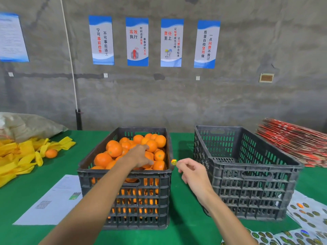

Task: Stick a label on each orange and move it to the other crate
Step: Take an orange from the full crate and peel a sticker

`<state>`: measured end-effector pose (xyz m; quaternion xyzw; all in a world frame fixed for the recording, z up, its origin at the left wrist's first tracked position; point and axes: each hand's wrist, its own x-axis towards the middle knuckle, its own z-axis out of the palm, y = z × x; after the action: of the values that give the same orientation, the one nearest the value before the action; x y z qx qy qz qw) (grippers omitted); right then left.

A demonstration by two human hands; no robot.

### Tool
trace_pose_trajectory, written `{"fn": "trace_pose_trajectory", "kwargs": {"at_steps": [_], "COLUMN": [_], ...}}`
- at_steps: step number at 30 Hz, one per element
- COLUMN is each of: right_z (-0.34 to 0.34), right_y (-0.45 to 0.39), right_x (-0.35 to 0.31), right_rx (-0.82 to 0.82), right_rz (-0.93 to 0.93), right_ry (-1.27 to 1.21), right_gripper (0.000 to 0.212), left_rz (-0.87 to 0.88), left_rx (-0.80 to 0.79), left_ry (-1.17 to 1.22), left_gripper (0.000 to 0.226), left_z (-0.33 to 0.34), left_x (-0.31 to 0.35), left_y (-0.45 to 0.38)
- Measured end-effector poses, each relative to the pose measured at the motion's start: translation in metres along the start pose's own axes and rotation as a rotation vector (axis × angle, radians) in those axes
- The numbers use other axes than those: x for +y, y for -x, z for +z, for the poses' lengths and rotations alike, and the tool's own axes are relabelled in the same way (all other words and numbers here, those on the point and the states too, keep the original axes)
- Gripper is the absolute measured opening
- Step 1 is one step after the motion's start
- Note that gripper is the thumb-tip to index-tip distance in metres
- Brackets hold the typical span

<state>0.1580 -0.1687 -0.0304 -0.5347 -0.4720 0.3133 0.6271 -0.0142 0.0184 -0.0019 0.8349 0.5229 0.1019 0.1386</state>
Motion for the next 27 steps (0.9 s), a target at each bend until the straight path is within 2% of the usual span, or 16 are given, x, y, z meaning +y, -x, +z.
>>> {"fn": "trace_pose_trajectory", "kwargs": {"at_steps": [3, 6, 8, 10, 11, 13, 15, 17, 19, 24, 27], "right_z": [0.003, 0.003, 0.003, 0.004, 0.006, 0.009, 0.012, 0.014, 0.016, 0.019, 0.018], "right_y": [0.002, 0.002, 0.002, 0.002, 0.002, -0.001, -0.004, -0.007, -0.009, -0.011, -0.01], "right_x": [-0.002, -0.003, -0.004, -0.007, -0.009, -0.014, -0.019, -0.026, -0.03, -0.032, -0.03], "right_rx": [-0.023, -0.038, -0.032, -0.035, -0.035, -0.021, -0.014, -0.01, 0.004, 0.071, 0.093], "right_rz": [-0.039, -0.076, -0.092, -0.097, -0.1, -0.107, -0.139, -0.173, -0.196, -0.203, -0.191], "right_ry": [-0.008, 0.036, 0.048, 0.031, 0.018, -0.015, -0.041, -0.05, -0.038, 0.112, 0.152], "right_gripper": [0.015, 0.014, 0.015, 0.016, 0.016, 0.017, 0.016, 0.014, 0.013, 0.012, 0.013], "left_rz": [0.006, 0.036, 0.043, 0.056, 0.057, 0.087, 0.156, 0.235, 0.273, 0.257, 0.282], "left_rx": [-0.089, -0.061, 0.006, 0.116, 0.137, 0.043, -0.087, -0.171, -0.205, -0.161, -0.108], "left_ry": [-0.032, 0.009, 0.126, 0.436, 0.691, 1.189, 1.43, 1.484, 1.524, 1.579, 1.517], "left_gripper": [0.085, 0.078, 0.078, 0.079, 0.081, 0.078, 0.06, 0.047, 0.043, 0.043, 0.047], "left_z": [0.005, 0.008, 0.008, 0.005, 0.004, 0.0, -0.002, -0.002, 0.002, 0.012, 0.019], "left_x": [-0.004, -0.009, -0.008, -0.004, 0.002, 0.014, 0.024, 0.034, 0.042, 0.06, 0.064], "left_y": [-0.009, -0.009, -0.004, 0.004, 0.01, 0.025, 0.04, 0.053, 0.061, 0.073, 0.073]}}
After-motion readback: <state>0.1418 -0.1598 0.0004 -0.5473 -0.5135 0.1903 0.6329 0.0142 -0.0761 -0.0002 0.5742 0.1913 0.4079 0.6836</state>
